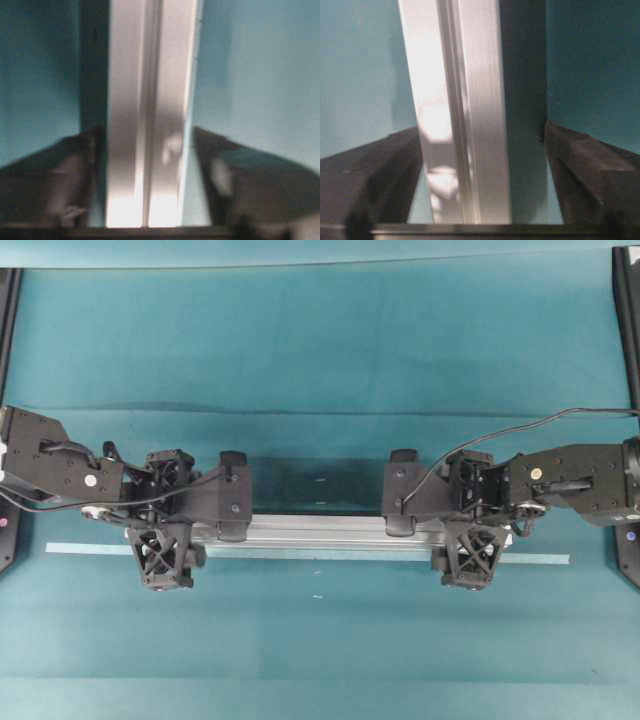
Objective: Lift the metal rail with both hands.
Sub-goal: 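Close both grippers on the silver rail near each end, then lift the rail upward and back with both grippers together, then lower the held rail back down toward the table with both grippers, then set the rail on the table while holding it with both grippers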
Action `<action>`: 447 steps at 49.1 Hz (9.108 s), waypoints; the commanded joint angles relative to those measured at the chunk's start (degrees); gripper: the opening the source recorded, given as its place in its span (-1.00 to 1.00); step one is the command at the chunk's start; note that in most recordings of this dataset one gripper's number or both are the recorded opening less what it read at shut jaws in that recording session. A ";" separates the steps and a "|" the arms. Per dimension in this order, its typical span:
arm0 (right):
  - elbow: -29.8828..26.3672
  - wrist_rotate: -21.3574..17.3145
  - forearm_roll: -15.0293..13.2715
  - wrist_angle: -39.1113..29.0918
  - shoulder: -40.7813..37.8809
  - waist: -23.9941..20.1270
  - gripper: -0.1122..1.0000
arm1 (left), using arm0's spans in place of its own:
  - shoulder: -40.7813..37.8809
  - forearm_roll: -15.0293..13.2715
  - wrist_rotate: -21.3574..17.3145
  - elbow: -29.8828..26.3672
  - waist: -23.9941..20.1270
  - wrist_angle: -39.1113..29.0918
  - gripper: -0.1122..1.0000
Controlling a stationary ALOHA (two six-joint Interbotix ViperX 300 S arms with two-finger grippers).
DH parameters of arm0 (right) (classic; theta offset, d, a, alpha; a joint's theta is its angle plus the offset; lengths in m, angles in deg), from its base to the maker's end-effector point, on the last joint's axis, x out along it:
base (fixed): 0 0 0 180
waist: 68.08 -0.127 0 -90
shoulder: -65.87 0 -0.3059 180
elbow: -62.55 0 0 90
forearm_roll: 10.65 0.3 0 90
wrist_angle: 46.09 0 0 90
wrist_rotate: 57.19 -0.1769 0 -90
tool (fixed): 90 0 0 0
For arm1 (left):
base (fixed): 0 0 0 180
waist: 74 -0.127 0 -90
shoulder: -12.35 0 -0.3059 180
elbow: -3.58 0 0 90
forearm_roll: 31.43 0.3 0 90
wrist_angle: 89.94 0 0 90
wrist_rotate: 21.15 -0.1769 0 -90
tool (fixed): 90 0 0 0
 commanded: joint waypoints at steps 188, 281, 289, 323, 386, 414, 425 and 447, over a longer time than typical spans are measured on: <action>-64.07 -14.06 -0.09 -69.52 10.63 0.53 -0.12 | 8.44 0.26 -4.04 -64.69 -1.14 -67.50 -0.29; -12.92 -8.88 -2.99 -22.68 6.77 -1.49 -0.12 | 4.92 0.35 -3.34 -15.73 -0.18 -26.46 -0.29; -11.60 -8.79 -2.99 -20.48 5.27 -1.49 -0.12 | 3.43 0.35 -3.34 -14.06 -0.18 -25.22 -0.29; -6.68 -8.88 -2.99 -9.58 0.35 -2.02 -0.12 | -1.85 0.35 -3.16 -9.84 -0.26 -15.03 -0.29; -5.45 -7.38 -3.08 -6.06 -1.49 -0.44 -0.12 | -3.96 0.35 0.62 -9.93 0.79 -11.95 -0.29; -5.36 -7.73 -2.64 -5.98 -1.67 -1.32 -0.12 | -3.96 0.35 0.97 -9.93 0.88 -12.22 -0.29; -5.19 -7.82 -2.64 -5.45 -1.76 -1.41 -0.12 | -3.96 0.26 0.53 -9.84 0.88 -12.13 -0.29; -4.57 -7.91 -2.64 -4.39 -2.37 -1.41 -0.12 | -3.60 0.26 0.70 -8.17 0.88 -8.00 -0.29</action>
